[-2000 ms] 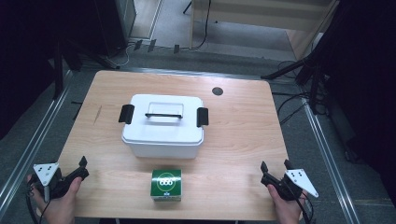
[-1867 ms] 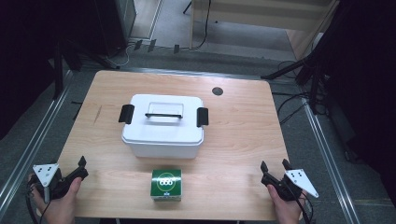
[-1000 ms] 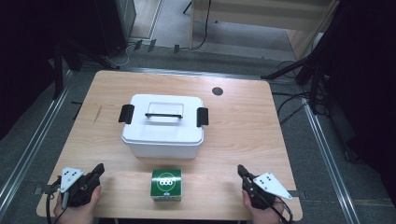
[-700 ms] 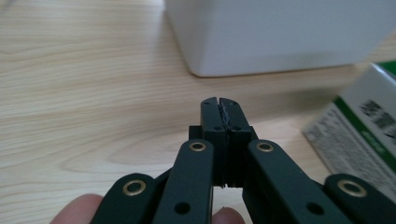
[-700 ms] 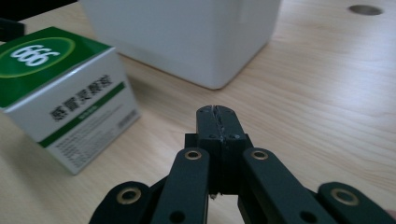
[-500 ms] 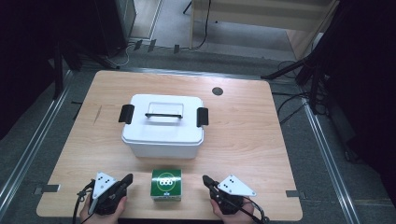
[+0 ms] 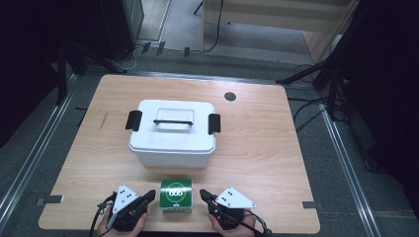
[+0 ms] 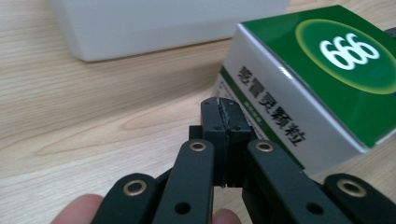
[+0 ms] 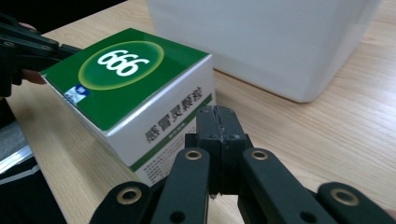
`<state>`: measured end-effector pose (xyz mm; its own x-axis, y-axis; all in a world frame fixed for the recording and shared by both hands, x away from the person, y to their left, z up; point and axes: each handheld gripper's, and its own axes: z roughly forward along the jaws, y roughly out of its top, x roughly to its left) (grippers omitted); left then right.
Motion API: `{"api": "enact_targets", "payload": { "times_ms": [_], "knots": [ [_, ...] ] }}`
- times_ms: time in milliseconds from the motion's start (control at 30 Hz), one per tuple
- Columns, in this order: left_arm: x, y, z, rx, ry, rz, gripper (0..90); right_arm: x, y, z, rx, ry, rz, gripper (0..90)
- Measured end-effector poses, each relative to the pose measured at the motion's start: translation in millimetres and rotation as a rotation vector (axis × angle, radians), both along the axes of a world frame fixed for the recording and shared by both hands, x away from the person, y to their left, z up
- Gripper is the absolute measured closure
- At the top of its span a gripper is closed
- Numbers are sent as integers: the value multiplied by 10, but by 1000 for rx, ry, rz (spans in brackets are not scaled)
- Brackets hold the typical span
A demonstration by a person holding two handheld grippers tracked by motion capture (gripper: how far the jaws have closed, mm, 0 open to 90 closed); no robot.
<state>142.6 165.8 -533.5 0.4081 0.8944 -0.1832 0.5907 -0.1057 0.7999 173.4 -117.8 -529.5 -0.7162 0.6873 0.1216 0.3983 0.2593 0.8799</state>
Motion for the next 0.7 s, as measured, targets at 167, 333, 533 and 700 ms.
{"api": "enact_targets", "payload": {
  "times_ms": [167,333,533,700],
  "knots": [
    [-18,-78,2,3,1,-21,900,-15,70,-8,5,9,25,900],
    [-25,-98,-2,6,0,-25,900,-37,115,-21,-8,12,39,900],
    [-29,-128,-1,2,2,-26,900,-55,131,-33,-14,17,45,900],
    [9,-210,9,2,9,-36,900,-52,87,-22,-12,27,24,900]
  ]
}}
